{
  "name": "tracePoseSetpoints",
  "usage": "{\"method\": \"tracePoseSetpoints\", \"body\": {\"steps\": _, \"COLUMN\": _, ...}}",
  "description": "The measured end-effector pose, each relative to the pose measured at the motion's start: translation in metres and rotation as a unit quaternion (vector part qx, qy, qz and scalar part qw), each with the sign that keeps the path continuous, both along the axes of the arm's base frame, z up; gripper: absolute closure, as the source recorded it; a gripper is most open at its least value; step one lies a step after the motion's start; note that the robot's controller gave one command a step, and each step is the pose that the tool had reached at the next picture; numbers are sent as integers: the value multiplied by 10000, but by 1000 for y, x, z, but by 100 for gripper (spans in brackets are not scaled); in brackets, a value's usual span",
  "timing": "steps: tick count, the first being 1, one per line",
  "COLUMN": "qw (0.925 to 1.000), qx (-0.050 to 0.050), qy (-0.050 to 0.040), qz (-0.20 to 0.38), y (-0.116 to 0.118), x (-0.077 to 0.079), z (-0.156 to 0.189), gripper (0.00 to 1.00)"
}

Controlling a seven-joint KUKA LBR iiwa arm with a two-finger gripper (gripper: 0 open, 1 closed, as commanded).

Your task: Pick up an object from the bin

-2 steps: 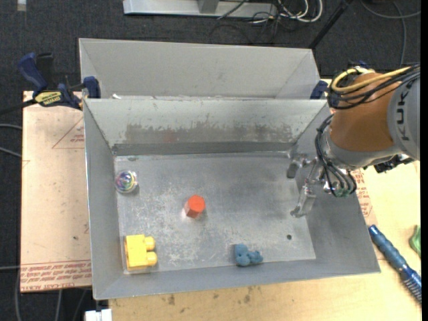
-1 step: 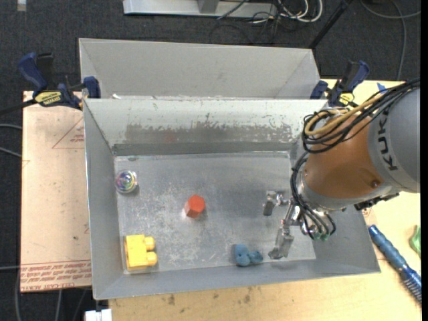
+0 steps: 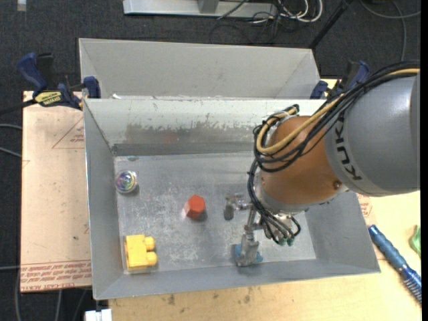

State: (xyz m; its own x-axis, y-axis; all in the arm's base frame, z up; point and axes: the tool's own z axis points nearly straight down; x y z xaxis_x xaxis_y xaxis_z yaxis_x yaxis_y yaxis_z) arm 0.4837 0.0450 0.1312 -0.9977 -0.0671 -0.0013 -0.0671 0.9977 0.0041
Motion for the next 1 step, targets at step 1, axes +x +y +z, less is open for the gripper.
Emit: {"method": "tracePoseSetpoints", "body": {"steps": 1, "qw": 10000, "qx": -27, "qy": 13, "qz": 4, "y": -64, "x": 17, "z": -35, "gripper": 0}}
